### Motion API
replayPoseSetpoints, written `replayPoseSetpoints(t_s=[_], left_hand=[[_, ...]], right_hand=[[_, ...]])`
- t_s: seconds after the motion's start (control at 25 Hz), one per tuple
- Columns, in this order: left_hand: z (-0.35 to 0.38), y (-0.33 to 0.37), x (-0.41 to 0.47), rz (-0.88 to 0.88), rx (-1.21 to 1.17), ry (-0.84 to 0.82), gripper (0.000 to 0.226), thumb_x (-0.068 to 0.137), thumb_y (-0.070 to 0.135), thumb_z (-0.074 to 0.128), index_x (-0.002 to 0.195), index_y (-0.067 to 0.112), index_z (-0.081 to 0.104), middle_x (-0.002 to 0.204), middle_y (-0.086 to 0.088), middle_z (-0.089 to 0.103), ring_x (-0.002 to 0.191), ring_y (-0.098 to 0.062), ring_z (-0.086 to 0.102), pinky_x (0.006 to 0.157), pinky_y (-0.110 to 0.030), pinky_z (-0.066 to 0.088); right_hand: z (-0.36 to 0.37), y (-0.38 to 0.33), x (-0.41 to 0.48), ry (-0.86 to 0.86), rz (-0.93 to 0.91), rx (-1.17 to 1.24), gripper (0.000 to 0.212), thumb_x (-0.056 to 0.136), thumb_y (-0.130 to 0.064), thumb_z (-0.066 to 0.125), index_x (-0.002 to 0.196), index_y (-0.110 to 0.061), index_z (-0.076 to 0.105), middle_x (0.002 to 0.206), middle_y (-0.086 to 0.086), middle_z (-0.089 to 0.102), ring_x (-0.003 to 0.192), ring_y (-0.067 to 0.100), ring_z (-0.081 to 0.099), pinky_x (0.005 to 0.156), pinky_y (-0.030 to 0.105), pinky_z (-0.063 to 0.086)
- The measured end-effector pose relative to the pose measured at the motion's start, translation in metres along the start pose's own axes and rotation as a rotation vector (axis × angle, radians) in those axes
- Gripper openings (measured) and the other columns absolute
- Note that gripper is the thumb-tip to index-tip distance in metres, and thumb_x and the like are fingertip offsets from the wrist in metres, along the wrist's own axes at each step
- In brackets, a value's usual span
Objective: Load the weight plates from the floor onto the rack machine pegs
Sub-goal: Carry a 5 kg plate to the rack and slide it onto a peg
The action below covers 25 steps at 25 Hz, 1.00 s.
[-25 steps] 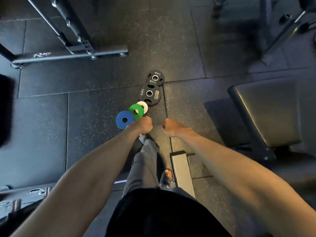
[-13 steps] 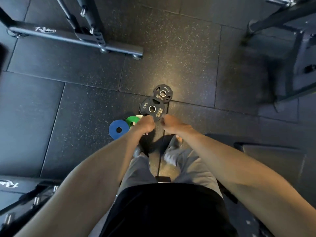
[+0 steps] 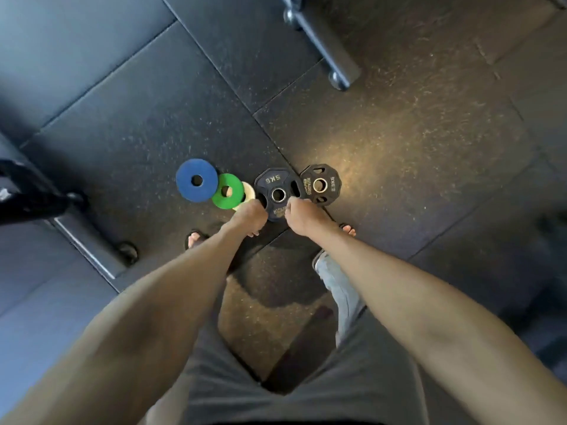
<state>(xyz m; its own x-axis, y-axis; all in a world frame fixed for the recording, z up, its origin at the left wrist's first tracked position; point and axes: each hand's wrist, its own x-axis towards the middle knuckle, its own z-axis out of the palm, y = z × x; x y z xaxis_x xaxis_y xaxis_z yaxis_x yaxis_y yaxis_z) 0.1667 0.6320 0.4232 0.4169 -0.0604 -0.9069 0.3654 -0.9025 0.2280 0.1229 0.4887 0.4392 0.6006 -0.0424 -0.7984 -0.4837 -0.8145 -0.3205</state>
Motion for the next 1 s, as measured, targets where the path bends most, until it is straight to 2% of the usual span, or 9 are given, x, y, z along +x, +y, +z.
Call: replayPoseSetpoints(t_s=[0.08,0.16,0.28,0.4,0.48,0.6,0.76,0.88,1.0], left_hand=[[0.028,-0.006,0.046,-0.082,-0.172,-0.019,0.032,0.100,0.013,0.042,0.113,-0.008,0.062,0.103,-0.023,0.071,0.091,-0.037,0.072,0.068,-0.037,0.058],[0.056,-0.022,0.098,-0.192,-0.326,-0.048,0.031,0.099,0.013,0.041,0.114,-0.008,0.059,0.103,-0.025,0.070,0.091,-0.040,0.071,0.064,-0.039,0.059],[0.103,-0.062,0.183,-0.379,-0.503,-0.048,0.025,0.097,0.015,0.042,0.108,-0.004,0.053,0.107,-0.027,0.069,0.087,-0.039,0.071,0.066,-0.042,0.059],[0.144,-0.102,0.262,-0.473,-0.597,-0.006,0.041,0.095,0.027,0.049,0.123,-0.003,0.049,0.112,-0.023,0.066,0.083,-0.033,0.071,0.075,-0.045,0.061],[0.169,-0.119,0.308,-0.549,-0.715,0.004,0.060,0.096,0.040,0.051,0.137,-0.002,0.038,0.126,-0.022,0.060,0.097,-0.034,0.067,0.086,-0.048,0.057],[0.196,-0.127,0.363,-0.614,-0.965,-0.011,0.089,0.091,0.058,0.053,0.152,0.004,0.017,0.147,-0.015,0.043,0.125,-0.035,0.053,0.098,-0.051,0.050],[0.225,-0.130,0.408,-0.663,-1.262,0.147,0.104,0.084,0.065,0.059,0.154,0.005,0.012,0.156,-0.011,0.032,0.137,-0.034,0.040,0.110,-0.051,0.040],[0.239,-0.134,0.425,-0.712,-1.336,0.212,0.101,0.082,0.060,0.065,0.151,0.003,0.019,0.150,-0.014,0.039,0.133,-0.036,0.044,0.106,-0.053,0.043],[0.242,-0.136,0.436,-0.715,-1.202,0.247,0.074,0.089,0.046,0.063,0.141,0.004,0.032,0.139,-0.017,0.048,0.123,-0.039,0.051,0.095,-0.055,0.051]], right_hand=[[0.012,0.024,0.045,-0.021,-0.007,-0.048,0.027,0.100,-0.019,0.040,0.116,-0.005,0.057,0.120,0.023,0.062,0.107,0.040,0.061,0.081,0.038,0.047],[0.026,0.046,0.101,-0.030,0.003,-0.066,0.024,0.099,-0.020,0.040,0.112,-0.007,0.055,0.117,0.022,0.062,0.104,0.040,0.061,0.082,0.042,0.049],[0.063,0.077,0.183,-0.021,0.009,-0.131,0.024,0.099,-0.021,0.040,0.116,-0.010,0.052,0.121,0.019,0.060,0.108,0.039,0.058,0.082,0.042,0.048],[0.094,0.098,0.266,0.061,0.013,-0.182,0.029,0.101,-0.023,0.042,0.125,-0.010,0.049,0.128,0.018,0.053,0.119,0.039,0.049,0.089,0.045,0.043],[0.112,0.110,0.315,0.135,0.000,-0.232,0.035,0.101,-0.027,0.044,0.131,-0.009,0.046,0.133,0.019,0.048,0.125,0.038,0.043,0.097,0.047,0.040],[0.134,0.120,0.378,0.224,-0.047,-0.277,0.043,0.102,-0.034,0.044,0.134,-0.006,0.045,0.133,0.020,0.048,0.125,0.036,0.042,0.101,0.045,0.037],[0.158,0.122,0.426,0.191,-0.081,-0.262,0.049,0.102,-0.045,0.040,0.134,-0.008,0.047,0.132,0.020,0.051,0.125,0.037,0.046,0.102,0.046,0.038],[0.174,0.124,0.444,0.125,-0.040,-0.160,0.050,0.101,-0.051,0.039,0.131,-0.011,0.045,0.130,0.021,0.051,0.122,0.040,0.048,0.097,0.047,0.041],[0.180,0.129,0.452,0.156,-0.017,-0.120,0.048,0.100,-0.055,0.039,0.127,-0.015,0.044,0.123,0.019,0.053,0.114,0.039,0.052,0.088,0.045,0.042]])
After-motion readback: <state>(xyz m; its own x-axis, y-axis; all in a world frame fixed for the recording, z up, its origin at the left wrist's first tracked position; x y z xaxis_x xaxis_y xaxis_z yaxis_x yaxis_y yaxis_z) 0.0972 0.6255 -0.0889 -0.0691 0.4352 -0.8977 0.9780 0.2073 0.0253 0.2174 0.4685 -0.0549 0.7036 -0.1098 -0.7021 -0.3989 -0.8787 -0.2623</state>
